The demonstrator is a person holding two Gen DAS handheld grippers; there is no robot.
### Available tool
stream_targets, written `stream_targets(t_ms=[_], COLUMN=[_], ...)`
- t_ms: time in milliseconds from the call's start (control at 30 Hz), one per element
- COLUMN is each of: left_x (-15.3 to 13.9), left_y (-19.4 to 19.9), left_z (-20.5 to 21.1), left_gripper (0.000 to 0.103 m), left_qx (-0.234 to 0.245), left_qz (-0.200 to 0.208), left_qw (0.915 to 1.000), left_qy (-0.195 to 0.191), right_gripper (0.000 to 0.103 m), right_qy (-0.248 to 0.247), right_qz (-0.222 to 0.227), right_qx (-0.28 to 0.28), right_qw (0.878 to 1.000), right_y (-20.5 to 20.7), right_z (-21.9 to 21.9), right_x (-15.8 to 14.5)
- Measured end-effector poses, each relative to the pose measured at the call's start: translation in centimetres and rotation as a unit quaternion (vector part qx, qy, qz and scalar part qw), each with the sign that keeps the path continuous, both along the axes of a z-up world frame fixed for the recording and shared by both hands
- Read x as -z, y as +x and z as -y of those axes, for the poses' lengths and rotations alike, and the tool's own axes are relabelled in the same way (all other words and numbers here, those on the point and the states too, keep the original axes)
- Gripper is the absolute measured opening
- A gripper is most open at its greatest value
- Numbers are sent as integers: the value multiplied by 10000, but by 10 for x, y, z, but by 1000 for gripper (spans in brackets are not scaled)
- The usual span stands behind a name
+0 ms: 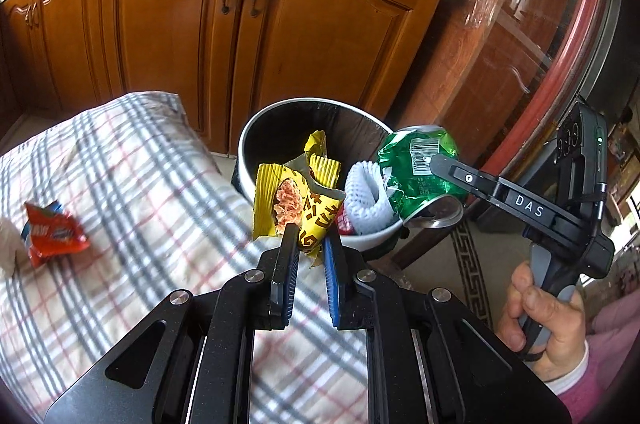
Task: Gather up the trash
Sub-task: 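Carry the yellow wrapper in the left tool over the bin while the right tool carries the green can, then open the left tool to drop the wrapper into the bin while the right tool releases the can, then move both open tools back over the last trash on the table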
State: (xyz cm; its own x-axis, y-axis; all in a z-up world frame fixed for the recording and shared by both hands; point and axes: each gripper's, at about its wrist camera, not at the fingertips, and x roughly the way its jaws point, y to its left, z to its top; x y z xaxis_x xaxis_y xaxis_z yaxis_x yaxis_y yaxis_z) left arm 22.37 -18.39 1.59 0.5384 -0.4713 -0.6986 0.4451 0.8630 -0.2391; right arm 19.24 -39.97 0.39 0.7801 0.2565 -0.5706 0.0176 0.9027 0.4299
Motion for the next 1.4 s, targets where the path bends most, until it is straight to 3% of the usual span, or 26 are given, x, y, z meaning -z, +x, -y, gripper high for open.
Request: stream_targets(t_ms=[733, 900, 933, 1000, 1100, 1167, 1400], left_x=[14, 15, 15, 16, 16, 17, 19], left_y=[54, 62, 63, 62, 60, 59, 42], left_z=[52, 61, 63, 62, 61, 55, 30], left_gripper=[12, 15, 20, 33, 40, 49, 52], left_qx=[180, 162, 160, 143, 111, 62, -134], left_qz=[-311, -329, -335, -318, -294, -298, -269], left_qw=[9988, 9987, 9986, 9986, 9987, 9988, 9993], left_qy=[339, 357, 370, 404, 406, 373, 206], right_gripper=[27, 27, 28, 30, 40, 47, 75], right_qy=[-361, -423, -426, -384, -298, -231, -82], right_qz=[-227, -335, -359, -394, -391, -360, -198], right_qx=[-40, -78, -77, -95, -81, -73, -75], right_qw=[9991, 9985, 9984, 9984, 9988, 9991, 9997], right_y=[44, 53, 55, 59, 60, 58, 44], right_z=[10, 10, 10, 12, 15, 15, 13], right_x=[9, 14, 15, 16, 17, 17, 11])
